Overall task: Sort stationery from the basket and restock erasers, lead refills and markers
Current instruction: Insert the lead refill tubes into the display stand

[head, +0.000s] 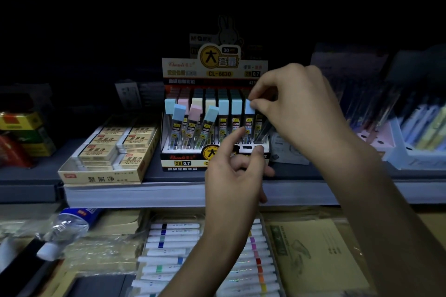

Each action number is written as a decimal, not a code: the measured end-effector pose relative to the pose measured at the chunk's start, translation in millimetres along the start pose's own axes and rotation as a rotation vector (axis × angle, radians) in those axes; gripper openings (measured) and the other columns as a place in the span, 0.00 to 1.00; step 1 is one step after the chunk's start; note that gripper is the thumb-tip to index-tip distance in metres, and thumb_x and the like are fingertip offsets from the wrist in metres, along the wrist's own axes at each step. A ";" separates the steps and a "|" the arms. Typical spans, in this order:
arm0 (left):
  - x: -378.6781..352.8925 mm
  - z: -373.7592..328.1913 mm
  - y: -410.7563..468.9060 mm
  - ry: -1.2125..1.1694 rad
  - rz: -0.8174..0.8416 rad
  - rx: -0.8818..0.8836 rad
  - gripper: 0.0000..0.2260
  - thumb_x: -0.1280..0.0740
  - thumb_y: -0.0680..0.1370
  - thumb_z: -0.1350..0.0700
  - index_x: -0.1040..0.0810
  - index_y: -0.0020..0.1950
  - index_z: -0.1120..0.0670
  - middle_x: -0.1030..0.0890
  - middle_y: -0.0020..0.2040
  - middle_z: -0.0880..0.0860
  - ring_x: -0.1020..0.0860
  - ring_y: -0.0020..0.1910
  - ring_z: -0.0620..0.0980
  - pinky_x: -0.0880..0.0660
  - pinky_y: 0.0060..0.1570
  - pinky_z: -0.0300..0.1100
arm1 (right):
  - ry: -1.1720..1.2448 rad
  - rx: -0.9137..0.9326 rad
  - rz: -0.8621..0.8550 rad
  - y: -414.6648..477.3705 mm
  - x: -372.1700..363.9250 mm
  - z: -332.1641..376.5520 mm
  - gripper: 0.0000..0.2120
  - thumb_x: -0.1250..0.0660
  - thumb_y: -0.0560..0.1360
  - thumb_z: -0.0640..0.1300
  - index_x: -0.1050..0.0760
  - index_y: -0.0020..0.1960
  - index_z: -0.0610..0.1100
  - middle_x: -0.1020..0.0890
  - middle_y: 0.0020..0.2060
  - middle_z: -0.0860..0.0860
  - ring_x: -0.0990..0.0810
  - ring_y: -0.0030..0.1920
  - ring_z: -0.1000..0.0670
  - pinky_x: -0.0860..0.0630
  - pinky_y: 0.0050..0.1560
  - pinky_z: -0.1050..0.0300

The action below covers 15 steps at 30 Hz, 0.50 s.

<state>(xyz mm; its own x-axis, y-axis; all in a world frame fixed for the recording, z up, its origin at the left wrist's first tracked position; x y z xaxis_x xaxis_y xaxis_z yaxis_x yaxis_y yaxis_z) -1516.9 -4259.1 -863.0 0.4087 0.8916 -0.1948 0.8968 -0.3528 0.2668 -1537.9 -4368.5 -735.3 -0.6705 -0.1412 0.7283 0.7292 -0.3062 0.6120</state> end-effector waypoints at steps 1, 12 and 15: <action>-0.7 0.2 -0.3 0.007 0.005 -0.005 0.20 0.34 0.83 0.57 0.30 0.75 0.49 0.16 0.33 0.56 0.26 0.23 0.46 0.24 0.37 0.36 | 0.007 0.003 0.002 0.0 0.2 0.0 0.01 0.25 0.75 0.47 0.15 0.46 0.54 0.16 0.39 0.57 0.17 0.44 0.55 0.19 0.45 0.55; -1.5 -5.7 -0.7 -0.005 0.021 -0.036 0.17 0.34 0.83 0.56 0.27 0.72 0.48 0.15 0.34 0.55 0.26 0.22 0.49 0.28 0.28 0.36 | 0.251 -0.076 0.011 -6.6 31.9 -25.6 0.10 0.33 0.81 0.52 0.16 0.45 0.51 0.19 0.31 0.55 0.22 0.30 0.62 0.32 0.29 0.72; -3.5 -5.9 -0.4 -0.015 0.038 -0.039 0.16 0.33 0.83 0.56 0.26 0.70 0.48 0.15 0.34 0.55 0.25 0.23 0.49 0.29 0.28 0.34 | 0.232 -0.100 0.048 -5.8 37.6 -41.5 0.08 0.34 0.81 0.45 0.16 0.49 0.53 0.17 0.37 0.58 0.21 0.37 0.65 0.29 0.38 0.72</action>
<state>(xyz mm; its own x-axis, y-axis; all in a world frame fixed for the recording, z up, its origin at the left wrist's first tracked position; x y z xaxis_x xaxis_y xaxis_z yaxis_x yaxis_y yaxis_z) -1519.7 -4260.4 -856.9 0.4449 0.8735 -0.1977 0.8736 -0.3747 0.3104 -1573.0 -4411.0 -724.2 -0.6574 -0.3665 0.6584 0.7515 -0.3835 0.5369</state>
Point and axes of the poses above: each hand's wrist, its own y-axis towards the middle knuckle, its own x-axis out of the back of the hand, z = x × y, the point moved 8 cm from there along y, towards the middle knuckle
